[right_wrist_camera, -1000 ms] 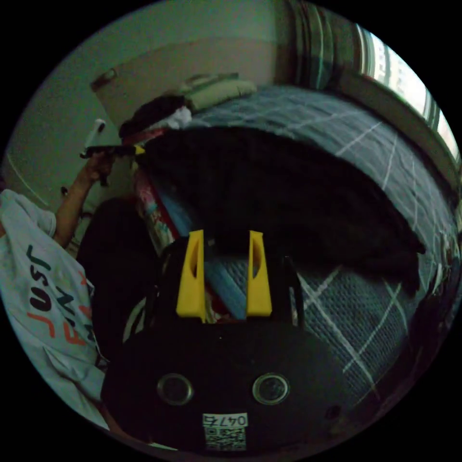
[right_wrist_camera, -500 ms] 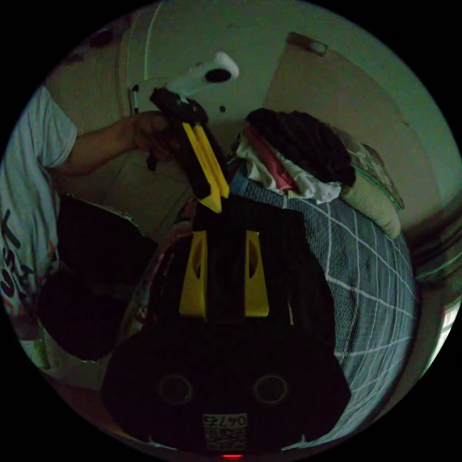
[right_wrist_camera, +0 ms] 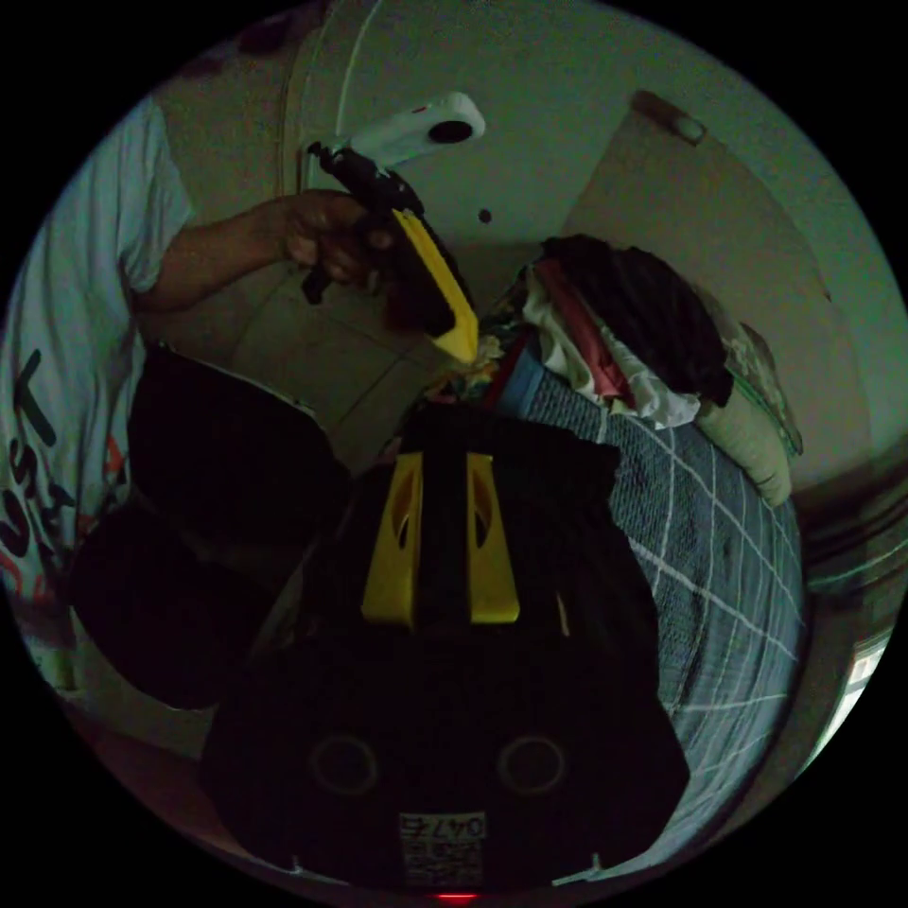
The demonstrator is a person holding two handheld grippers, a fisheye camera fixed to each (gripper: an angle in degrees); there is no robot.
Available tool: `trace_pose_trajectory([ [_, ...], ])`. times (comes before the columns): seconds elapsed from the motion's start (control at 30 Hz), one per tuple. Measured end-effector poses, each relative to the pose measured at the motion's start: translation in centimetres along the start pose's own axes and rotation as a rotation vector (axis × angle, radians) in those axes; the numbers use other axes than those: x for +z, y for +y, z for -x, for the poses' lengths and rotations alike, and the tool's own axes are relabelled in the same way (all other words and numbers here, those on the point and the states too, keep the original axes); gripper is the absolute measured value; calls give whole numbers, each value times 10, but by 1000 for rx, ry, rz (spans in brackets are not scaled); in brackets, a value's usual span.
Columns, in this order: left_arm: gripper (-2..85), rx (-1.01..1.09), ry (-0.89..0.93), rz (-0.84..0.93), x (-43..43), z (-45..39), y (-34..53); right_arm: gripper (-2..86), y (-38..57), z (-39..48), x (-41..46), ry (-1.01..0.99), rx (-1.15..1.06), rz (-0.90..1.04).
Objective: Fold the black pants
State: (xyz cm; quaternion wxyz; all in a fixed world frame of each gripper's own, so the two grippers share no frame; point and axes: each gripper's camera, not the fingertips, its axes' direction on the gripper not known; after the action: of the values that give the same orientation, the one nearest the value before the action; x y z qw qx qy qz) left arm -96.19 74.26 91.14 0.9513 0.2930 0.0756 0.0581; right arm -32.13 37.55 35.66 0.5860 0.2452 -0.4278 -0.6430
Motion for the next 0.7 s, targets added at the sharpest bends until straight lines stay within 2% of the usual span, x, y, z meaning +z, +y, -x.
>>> trace_pose_trajectory([
  [0.1,16,43,-49,-35,-10,9,-23,63,7,-31,-16,30,101,-94],
  [0.2,65,99,-43,77,15,24,-57,57,15,-79,-18,105,204,-134],
  [0.27,96,106,49,212,44,35,-78,54,17,-113,-4,53,241,-91],
  [0.3,103,104,71,224,47,37,-81,53,17,-134,11,-37,244,-41],
  [0.4,127,85,159,142,41,44,-85,38,24,-170,51,-295,244,29],
  [0.47,149,60,193,91,34,52,-85,19,32,-180,56,-361,225,-1],
  [0.53,165,52,208,80,30,58,-83,6,40,-183,27,-472,111,-176],
  [0.63,179,48,300,59,29,63,-81,3,57,-189,-1,-497,23,-289],
  [0.7,177,37,274,45,33,65,-83,3,63,-203,11,-438,88,-190],
])
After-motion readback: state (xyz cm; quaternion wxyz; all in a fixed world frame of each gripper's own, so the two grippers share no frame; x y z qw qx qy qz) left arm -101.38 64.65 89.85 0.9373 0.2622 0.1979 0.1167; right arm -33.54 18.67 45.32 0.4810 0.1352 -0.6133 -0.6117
